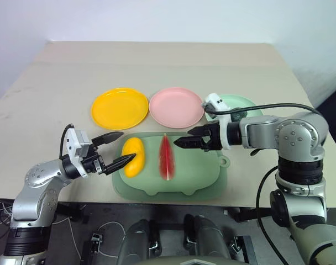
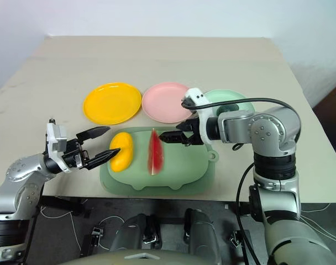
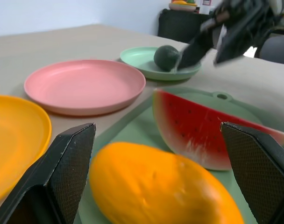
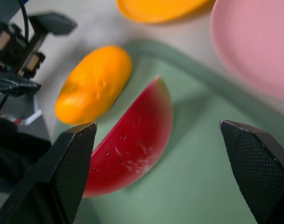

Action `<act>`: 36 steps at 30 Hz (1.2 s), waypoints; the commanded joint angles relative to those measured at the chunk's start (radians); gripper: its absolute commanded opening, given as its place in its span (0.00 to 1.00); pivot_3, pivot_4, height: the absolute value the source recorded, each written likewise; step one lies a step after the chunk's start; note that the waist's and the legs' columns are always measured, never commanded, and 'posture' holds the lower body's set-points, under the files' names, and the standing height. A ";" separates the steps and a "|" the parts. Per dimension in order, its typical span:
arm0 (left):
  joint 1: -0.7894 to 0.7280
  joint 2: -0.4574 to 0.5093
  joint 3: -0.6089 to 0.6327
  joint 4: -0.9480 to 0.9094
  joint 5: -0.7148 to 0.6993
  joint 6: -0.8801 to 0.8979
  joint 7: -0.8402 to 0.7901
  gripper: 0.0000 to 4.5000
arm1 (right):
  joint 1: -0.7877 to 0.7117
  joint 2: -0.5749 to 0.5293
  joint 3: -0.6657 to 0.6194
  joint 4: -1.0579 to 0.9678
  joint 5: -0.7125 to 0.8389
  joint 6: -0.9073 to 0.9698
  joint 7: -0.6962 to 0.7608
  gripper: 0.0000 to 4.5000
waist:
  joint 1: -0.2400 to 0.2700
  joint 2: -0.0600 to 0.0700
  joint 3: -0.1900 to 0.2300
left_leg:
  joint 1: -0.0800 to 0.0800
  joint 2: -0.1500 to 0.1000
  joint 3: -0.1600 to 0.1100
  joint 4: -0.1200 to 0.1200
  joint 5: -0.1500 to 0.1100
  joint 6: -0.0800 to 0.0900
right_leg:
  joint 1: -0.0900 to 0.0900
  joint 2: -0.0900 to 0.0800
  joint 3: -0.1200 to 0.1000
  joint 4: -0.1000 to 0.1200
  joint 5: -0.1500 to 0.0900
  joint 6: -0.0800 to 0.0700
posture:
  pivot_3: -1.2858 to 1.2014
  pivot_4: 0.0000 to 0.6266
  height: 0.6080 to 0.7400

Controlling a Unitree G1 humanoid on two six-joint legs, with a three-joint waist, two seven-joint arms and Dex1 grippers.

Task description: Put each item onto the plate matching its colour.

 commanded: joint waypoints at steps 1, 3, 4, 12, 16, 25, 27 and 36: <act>-0.020 0.008 -0.002 -0.018 -0.004 0.004 0.004 1.00 | -0.051 0.016 0.006 0.052 0.145 0.007 -0.151 0.99 | 0.000 0.000 0.000 | 0.000 0.000 0.000 0.000 0.000 0.000 | 0.000 0.000 0.000 0.000 0.000 0.000 | 0.52 0.24 0.67; -0.036 0.012 -0.010 -0.032 -0.017 0.031 0.008 1.00 | -0.073 0.038 0.021 0.104 0.222 0.007 -0.234 0.99 | 0.000 0.000 0.000 | 0.000 0.000 0.000 0.000 0.000 0.000 | 0.000 0.000 0.000 0.000 0.000 0.000 | 0.52 0.24 0.67; -0.042 0.016 -0.017 -0.038 -0.017 0.043 0.007 1.00 | -0.086 0.054 0.029 0.128 0.257 0.007 -0.272 0.99 | 0.000 0.000 0.000 | 0.000 0.000 0.000 0.000 0.000 0.000 | 0.000 0.000 0.000 0.000 0.000 0.000 | 0.52 0.24 0.67; -0.081 0.018 -0.039 -0.056 -0.008 0.086 0.030 1.00 | -0.158 0.127 0.146 0.251 0.422 0.007 -0.492 0.99 | 0.000 0.000 0.000 | 0.000 0.000 0.000 0.000 0.000 0.000 | 0.000 0.001 0.000 0.001 0.000 0.001 | 0.52 0.24 0.67; -0.103 0.019 -0.036 -0.042 -0.007 0.091 0.027 1.00 | -0.176 0.135 0.203 0.308 0.458 0.007 -0.576 0.99 | 0.000 0.000 0.000 | 0.001 0.000 0.000 0.000 0.000 0.000 | 0.001 0.001 0.000 0.001 0.000 0.001 | 0.52 0.24 0.67; -0.087 0.023 -0.024 -0.050 -0.010 0.091 0.036 1.00 | -0.187 0.115 0.315 0.273 0.381 0.007 -0.598 0.99 | -0.001 0.000 0.000 | 0.001 0.000 0.001 0.000 0.001 0.000 | 0.001 0.002 0.000 0.002 0.000 0.001 | 0.52 0.24 0.67; -0.085 0.025 -0.021 -0.060 -0.013 0.097 0.043 1.00 | -0.191 0.098 0.357 0.219 0.315 0.007 -0.560 0.99 | -0.001 0.000 0.000 | 0.001 0.000 0.001 0.000 0.000 0.000 | 0.001 0.001 0.000 0.002 0.000 0.001 | 0.52 0.24 0.67; -0.086 0.026 -0.015 -0.053 -0.012 0.094 0.045 1.00 | -0.191 0.022 0.485 0.060 0.046 -0.056 -0.283 0.99 | 0.000 0.000 0.000 | 0.001 0.000 0.000 0.000 0.000 0.000 | 0.001 0.001 0.000 0.001 0.000 0.001 | 0.52 0.24 0.67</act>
